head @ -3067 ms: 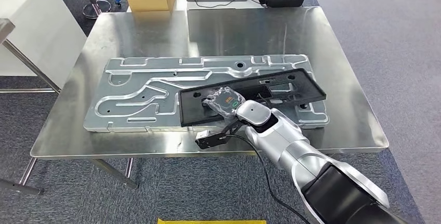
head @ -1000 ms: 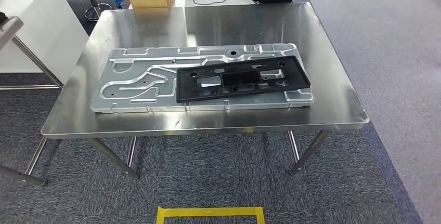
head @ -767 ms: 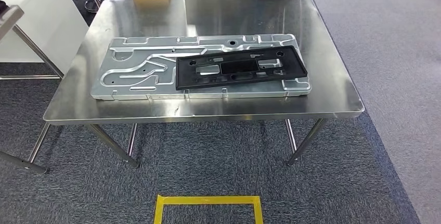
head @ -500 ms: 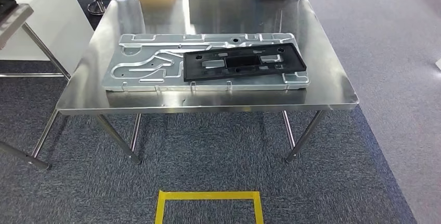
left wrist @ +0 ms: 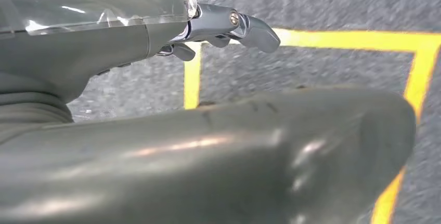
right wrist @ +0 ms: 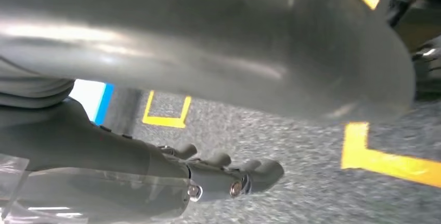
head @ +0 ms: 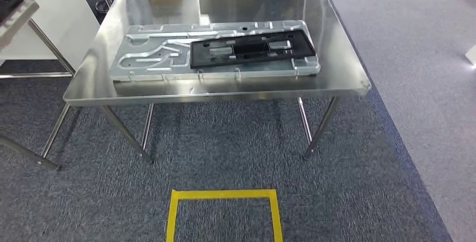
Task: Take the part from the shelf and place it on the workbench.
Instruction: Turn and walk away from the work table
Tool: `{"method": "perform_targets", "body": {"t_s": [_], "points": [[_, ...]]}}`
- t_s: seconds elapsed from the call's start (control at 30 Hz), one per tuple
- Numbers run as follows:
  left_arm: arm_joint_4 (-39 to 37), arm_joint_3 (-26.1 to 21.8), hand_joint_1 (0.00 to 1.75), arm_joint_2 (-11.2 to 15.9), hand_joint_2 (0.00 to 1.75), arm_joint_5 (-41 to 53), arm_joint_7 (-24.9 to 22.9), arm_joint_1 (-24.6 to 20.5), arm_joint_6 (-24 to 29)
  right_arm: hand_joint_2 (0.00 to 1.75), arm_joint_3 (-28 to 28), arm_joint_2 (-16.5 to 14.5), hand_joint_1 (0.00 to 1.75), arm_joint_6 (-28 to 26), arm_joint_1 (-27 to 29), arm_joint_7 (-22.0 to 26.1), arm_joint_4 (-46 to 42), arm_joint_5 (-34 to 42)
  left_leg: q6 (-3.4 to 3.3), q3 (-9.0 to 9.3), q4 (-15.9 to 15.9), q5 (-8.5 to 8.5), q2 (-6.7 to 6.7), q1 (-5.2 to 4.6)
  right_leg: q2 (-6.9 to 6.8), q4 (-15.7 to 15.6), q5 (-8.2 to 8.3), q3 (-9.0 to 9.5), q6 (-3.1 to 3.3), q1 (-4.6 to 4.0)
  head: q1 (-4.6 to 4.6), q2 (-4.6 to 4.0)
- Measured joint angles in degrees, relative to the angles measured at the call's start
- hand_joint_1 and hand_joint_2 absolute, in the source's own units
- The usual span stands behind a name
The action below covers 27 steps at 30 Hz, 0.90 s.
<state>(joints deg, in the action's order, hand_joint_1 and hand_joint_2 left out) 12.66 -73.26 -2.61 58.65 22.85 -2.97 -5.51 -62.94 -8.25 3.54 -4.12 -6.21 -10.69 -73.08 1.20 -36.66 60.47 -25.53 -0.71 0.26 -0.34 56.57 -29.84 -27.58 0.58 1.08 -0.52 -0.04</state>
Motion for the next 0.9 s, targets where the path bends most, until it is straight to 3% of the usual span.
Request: {"method": "perform_targets", "body": {"t_s": [0.07,0.1,0.13,0.17,0.2,0.27,0.33,0.37,0.43,0.47,0.5,0.6,0.63,0.67,0.7,0.73,0.77,0.83,0.87,0.9], "points": [[0.0,0.3,0.0,0.2,0.0,0.0,0.2,0.0,-0.5,0.0,-0.3,-0.1,0.0,-0.2,-0.1,-0.3,0.0,0.1,0.4,-1.68,6.1,-6.15,0.17,0.14,-0.15,0.1,1.44,-1.77,0.59,-0.16,-0.12,0.0],[0.0,0.4,0.0,0.3,0.0,-0.1,0.6,-0.1,-0.8,0.0,-0.4,-0.2,0.0,-0.3,-0.1,-0.3,0.0,0.1,0.5,-2.28,9.8,-8.39,0.18,0.18,-0.19,0.2,2.14,-2.7,0.67,-0.29,-0.16,0.0],[0.0,0.4,0.0,0.3,0.0,-0.3,1.0,-0.2,-1.0,0.0,-0.4,-0.2,0.0,-0.3,-0.1,-0.2,0.0,0.0,0.54,-2.4,12.7,-9.22,0.18,0.2,-0.22,0.3,2.81,-3.68,0.7,-0.43,-0.19,0.0],[0.0,0.4,0.0,0.4,0.0,-0.4,1.4,-0.3,-1.2,0.0,-0.5,-0.2,0.0,-0.2,-0.1,0.0,0.0,0.0,0.5,-1.78,14.1,-8.64,0.18,0.22,-0.24,0.5,3.47,-4.7,0.68,-0.53,-0.2,0.0],[0.0,0.5,0.0,0.4,0.0,-0.5,1.8,-0.4,-1.3,0.0,-0.5,-0.2,0.0,-0.1,-0.2,0.3,0.0,-0.1,0.39,-0.21,13.5,-7.0,0.19,0.22,-0.22,0.8,4.07,-5.71,0.61,-0.58,-0.19,0.0],[0.0,0.6,0.0,0.4,0.0,-0.7,2.5,-0.7,-1.4,0.0,-0.5,-0.2,0.0,0.3,-0.3,0.9,0.0,-0.4,0.01,5.64,6.9,-4.47,0.26,0.18,-0.13,1.4,5.15,-7.43,0.3,-0.64,-0.21,0.0],[0.0,0.6,0.0,0.3,0.0,-1.0,2.9,-1.1,-1.4,0.0,-0.5,-0.2,0.0,0.7,-0.5,1.4,0.0,-0.6,-0.6,11.39,-1.6,-5.41,0.36,-0.06,-0.14,1.8,6.16,-8.39,-0.31,-0.71,-0.16,0.0],[0.0,0.6,0.0,0.3,0.0,-1.0,3.1,-1.3,-1.4,0.0,-0.5,-0.2,0.0,0.8,-0.6,1.5,0.0,-0.7,-0.99,12.71,-4.0,-6.23,0.38,-0.26,-0.21,1.8,6.72,-8.6,-0.66,-0.69,-0.15,0.0],[0.0,0.6,0.0,0.2,0.0,-1.0,2.9,-1.5,-1.3,0.0,-0.5,-0.1,0.0,0.8,-0.6,1.6,0.0,-0.8,-1.92,12.46,-5.1,-5.9,0.25,-0.38,-0.31,1.6,7.77,-8.85,-1.41,-0.54,-0.12,0.0],[0.0,0.6,0.0,0.0,0.0,-0.9,2.7,-1.5,-1.2,0.0,-0.5,0.0,0.0,0.8,-0.6,1.6,0.0,-0.9,-2.43,11.93,-5.2,-5.2,0.13,-0.34,-0.21,1.9,7.28,-9.14,-1.73,-0.44,-0.14,0.0],[-0.1,0.6,0.0,-0.1,0.0,-0.9,2.4,-1.5,-1.2,0.0,-0.5,0.1,0.0,0.8,-0.6,1.6,0.0,-1.0,-2.93,11.27,-5.3,-4.42,-0.01,-0.24,-0.09,3.0,5.64,-9.61,-2.0,-0.39,-0.11,0.0],[-0.1,0.6,0.0,-0.3,0.0,-0.9,2.0,-1.5,-0.9,0.0,-0.5,0.4,0.0,0.8,-0.6,1.9,0.0,-1.3,-3.68,8.57,-5.4,-2.12,-0.2,-0.29,0.11,12.0,-3.13,-11.71,-2.55,-0.3,-0.01,-0.01],[-0.1,0.6,0.0,-0.4,0.0,-0.9,1.9,-1.5,-0.9,0.0,-0.5,0.4,0.0,0.8,-0.6,2.1,0.0,-1.4,-3.67,7.56,-5.3,-1.37,-0.22,-0.36,0.11,15.3,-4.41,-12.06,-2.71,-0.3,-0.01,-0.01],[-0.1,0.6,0.0,-0.4,0.0,-1.0,1.9,-1.6,-0.9,0.0,-0.5,0.5,0.0,0.8,-0.6,2.3,0.0,-1.5,-3.61,6.46,-5.1,-0.63,-0.26,-0.42,0.11,17.5,-4.14,-11.83,-2.79,-0.3,-0.02,-0.01],[-0.1,0.6,0.0,-0.4,0.0,-1.1,1.8,-1.6,-0.8,0.0,-0.5,0.6,0.0,0.8,-0.7,2.5,0.0,-1.7,-3.5,5.34,-4.8,0.05,-0.3,-0.46,0.11,17.9,-2.63,-10.79,-2.78,-0.3,-0.02,-0.01],[-0.1,0.6,0.0,-0.4,0.0,-1.1,1.7,-1.7,-0.8,0.0,-0.4,0.7,0.0,0.9,-0.7,2.6,0.0,-1.8,-3.37,4.23,-4.4,0.66,-0.33,-0.48,0.11,16.3,-0.8,-8.79,-2.68,-0.3,-0.02,0.0],[-0.1,0.6,0.0,-0.4,0.0,-1.2,1.6,-1.8,-0.8,0.0,-0.4,0.8,0.0,0.9,-0.8,2.6,0.0,-2.0,-3.21,3.25,-4.0,1.19,-0.34,-0.48,0.11,13.0,0.33,-5.83,-2.51,-0.3,-0.02,0.0],[-0.1,0.6,0.0,-0.5,0.0,-1.2,1.2,-1.9,-0.6,0.0,-0.4,0.9,0.0,1.1,-1.1,2.7,0.0,-2.3,-2.74,1.83,-3.1,2.05,-0.31,-0.63,0.15,3.9,-0.59,0.79,-1.98,-0.53,-0.05,0.0],[-0.1,0.6,0.0,-0.5,0.0,-1.2,1.0,-2.0,-0.5,0.0,-0.3,1.0,0.0,1.3,-1.2,2.9,0.0,-2.4,-2.44,1.41,-2.8,2.51,-0.32,-0.67,0.18,0.7,-1.55,2.83,-1.63,-0.7,-0.06,0.0],[-0.1,0.6,0.0,-0.5,0.0,-1.3,0.9,-2.0,-0.4,0.0,-0.3,1.0,0.0,1.5,-1.2,3.1,0.0,-2.4,-2.11,1.1,-2.7,3.02,-0.33,-0.68,0.2,-1.1,-2.12,3.7,-1.24,-0.88,-0.08,0.0]]}}
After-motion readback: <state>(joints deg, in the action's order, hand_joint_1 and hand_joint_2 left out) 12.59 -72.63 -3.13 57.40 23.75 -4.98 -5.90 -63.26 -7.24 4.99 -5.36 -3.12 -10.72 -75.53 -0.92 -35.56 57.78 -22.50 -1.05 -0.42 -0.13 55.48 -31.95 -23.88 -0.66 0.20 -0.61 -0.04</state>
